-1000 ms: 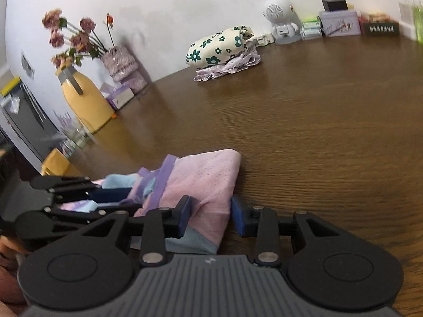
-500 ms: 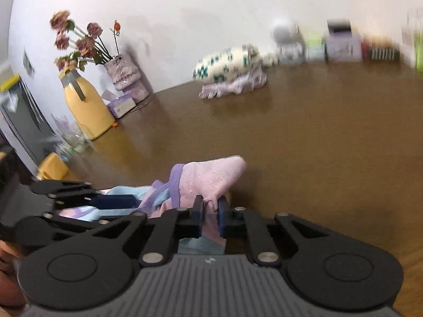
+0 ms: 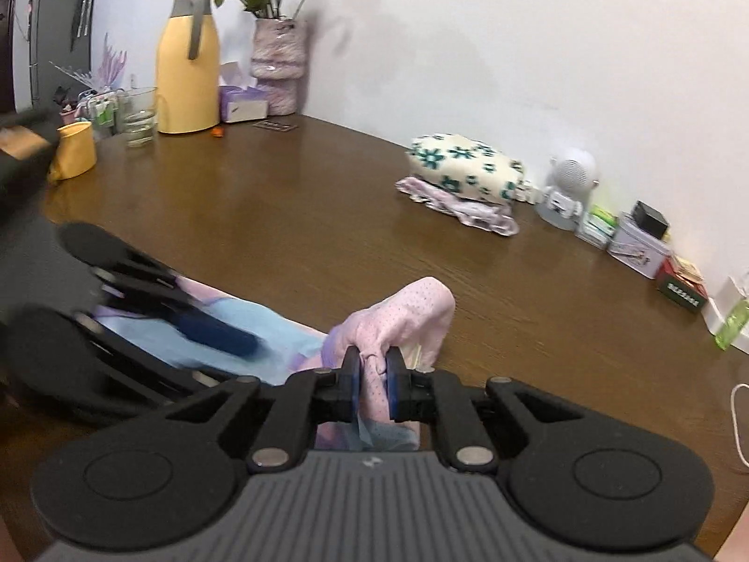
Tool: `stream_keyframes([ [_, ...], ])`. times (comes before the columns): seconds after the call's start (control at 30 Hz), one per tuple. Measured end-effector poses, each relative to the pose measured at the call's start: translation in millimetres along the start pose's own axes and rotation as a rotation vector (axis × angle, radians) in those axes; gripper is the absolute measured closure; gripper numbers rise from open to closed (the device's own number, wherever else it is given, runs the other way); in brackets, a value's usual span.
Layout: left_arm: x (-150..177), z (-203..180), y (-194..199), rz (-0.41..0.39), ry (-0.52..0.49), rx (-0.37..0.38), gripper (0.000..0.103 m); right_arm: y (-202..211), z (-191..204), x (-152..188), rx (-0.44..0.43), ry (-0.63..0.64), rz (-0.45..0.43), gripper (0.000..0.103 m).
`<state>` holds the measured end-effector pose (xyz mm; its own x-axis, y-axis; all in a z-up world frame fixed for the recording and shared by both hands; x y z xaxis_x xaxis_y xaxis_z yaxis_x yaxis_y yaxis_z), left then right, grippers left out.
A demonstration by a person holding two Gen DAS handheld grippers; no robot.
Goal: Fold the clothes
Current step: 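Roll the garment strip further along its length with the right tool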
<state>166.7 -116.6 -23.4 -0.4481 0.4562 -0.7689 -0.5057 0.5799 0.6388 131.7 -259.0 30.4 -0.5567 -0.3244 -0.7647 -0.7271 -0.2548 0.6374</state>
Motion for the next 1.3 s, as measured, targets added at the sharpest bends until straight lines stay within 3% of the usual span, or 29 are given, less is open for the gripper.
stream_keyframes([
  [0.1, 3.6, -0.1, -8.1, 0.006, 0.002, 0.023, 0.084, -5.8, 14.2, -3.6, -0.026, -0.014, 0.013, 0.093],
  [0.2, 13.4, 9.8, 8.3, -0.010, 0.051, 0.020, 0.083, -12.7, 24.8, -3.4, -0.043, -0.025, 0.026, 0.093],
  [0.37, 41.7, 31.0, 51.6, 0.002, 0.119, -0.097, 0.082, -25.7, 41.6, -3.0, -0.074, -0.023, 0.049, 0.092],
  [0.57, 69.3, 49.5, 74.4, 0.033, 0.183, -0.149, 0.082, -37.8, 57.5, -0.3, -0.124, -0.050, 0.057, 0.092],
  [0.87, 73.3, 44.2, 75.1, 0.043, 0.140, -0.159, 0.082, -40.4, 72.0, -5.7, -0.161, -0.070, 0.039, 0.092],
  [1.13, 74.0, 46.2, 73.9, 0.033, 0.162, -0.153, 0.081, -56.5, 83.2, 1.4, -0.207, -0.094, 0.084, 0.092],
  [1.2, 75.1, 48.0, 78.4, 0.025, 0.173, -0.159, 0.075, -57.8, 85.8, 4.3, -0.226, -0.105, 0.080, 0.090],
  [1.3, 76.1, 52.0, 87.4, 0.008, 0.194, -0.176, 0.072, -50.8, 84.4, 5.3, -0.287, -0.141, 0.053, 0.078],
])
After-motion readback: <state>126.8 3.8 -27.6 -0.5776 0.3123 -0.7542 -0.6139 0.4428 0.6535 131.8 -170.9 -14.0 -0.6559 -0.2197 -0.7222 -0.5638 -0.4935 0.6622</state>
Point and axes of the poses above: each gripper's, at about its wrist camera, not at the fingertips, and y roughly against the way its jaws point, z to its left, x to its underside, the point moved 3 cm from there along -y, roughly the way its jaws point, and after that the axes turned 3 degrees about -y, right-handed, at the moved point
